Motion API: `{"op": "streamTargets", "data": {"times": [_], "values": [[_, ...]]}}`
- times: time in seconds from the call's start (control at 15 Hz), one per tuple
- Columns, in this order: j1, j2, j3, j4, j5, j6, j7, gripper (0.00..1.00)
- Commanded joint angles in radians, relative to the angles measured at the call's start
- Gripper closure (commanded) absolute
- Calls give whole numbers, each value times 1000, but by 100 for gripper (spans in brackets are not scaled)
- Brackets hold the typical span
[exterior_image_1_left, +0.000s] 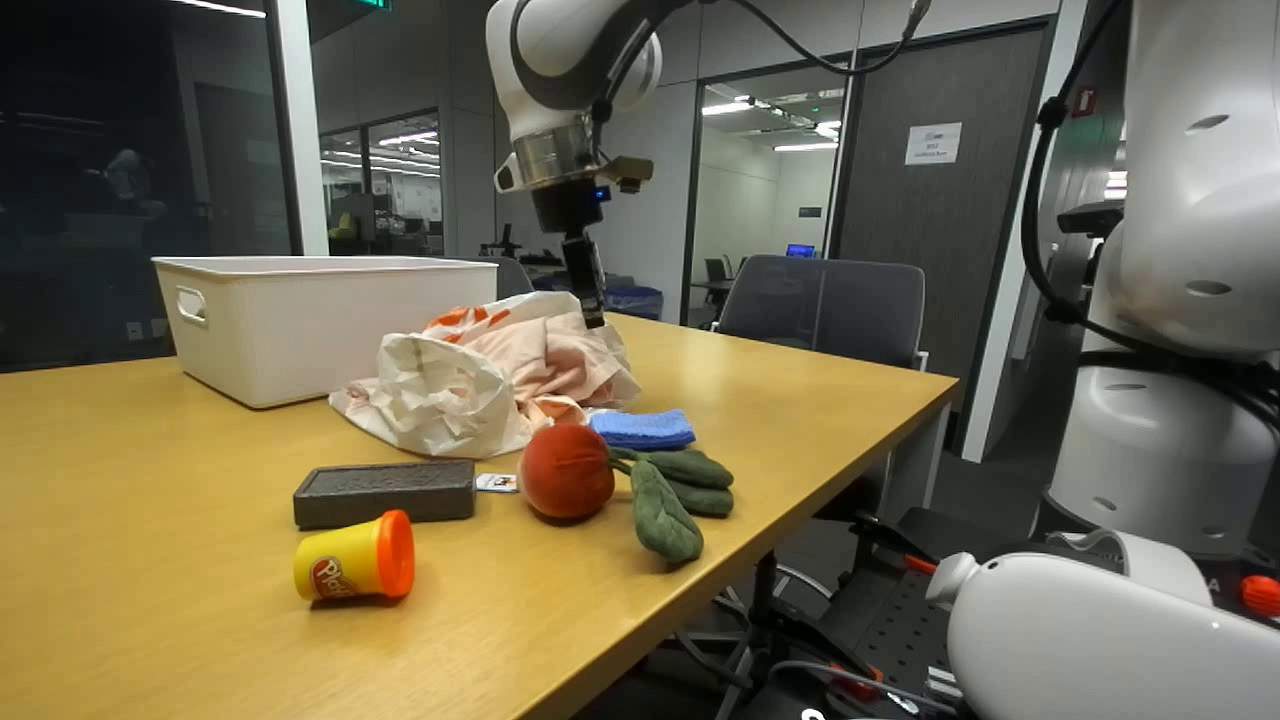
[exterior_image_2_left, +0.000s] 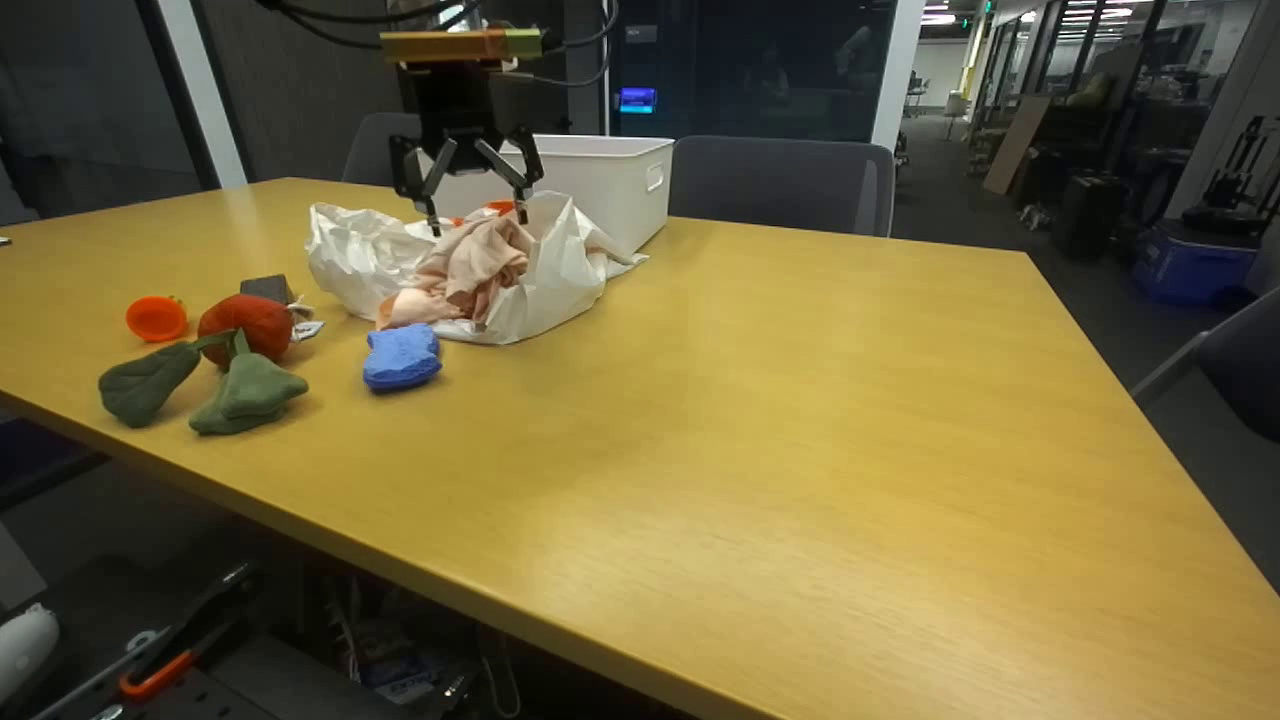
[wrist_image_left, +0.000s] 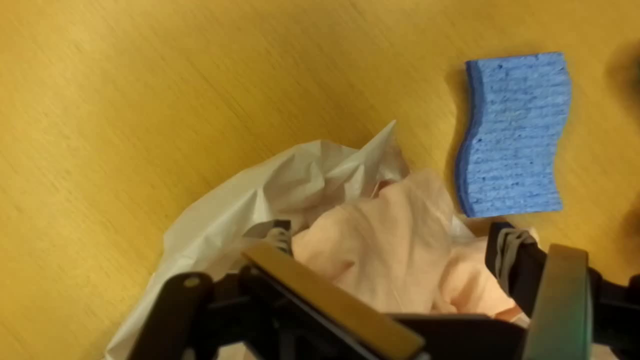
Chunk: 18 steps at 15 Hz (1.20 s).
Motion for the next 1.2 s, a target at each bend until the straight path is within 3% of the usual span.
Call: {"op": "streamTargets", "data": {"times": [0.0,0.4,0.47,0.53,0.87,1.13], "values": [[-40,-99,-9,-8,113,-87,-133,0],[-69,-179,-54,-86,203,-207,-193,0],[-71,-208,-59,-115,198,-198,-176,0],[-62,-138,-53,-53,176,-192,-167,0],[-64,-178,-62,-101,176,-193,-167,0],[-51,-228,-54,-230,282,-8,-174,0]]}}
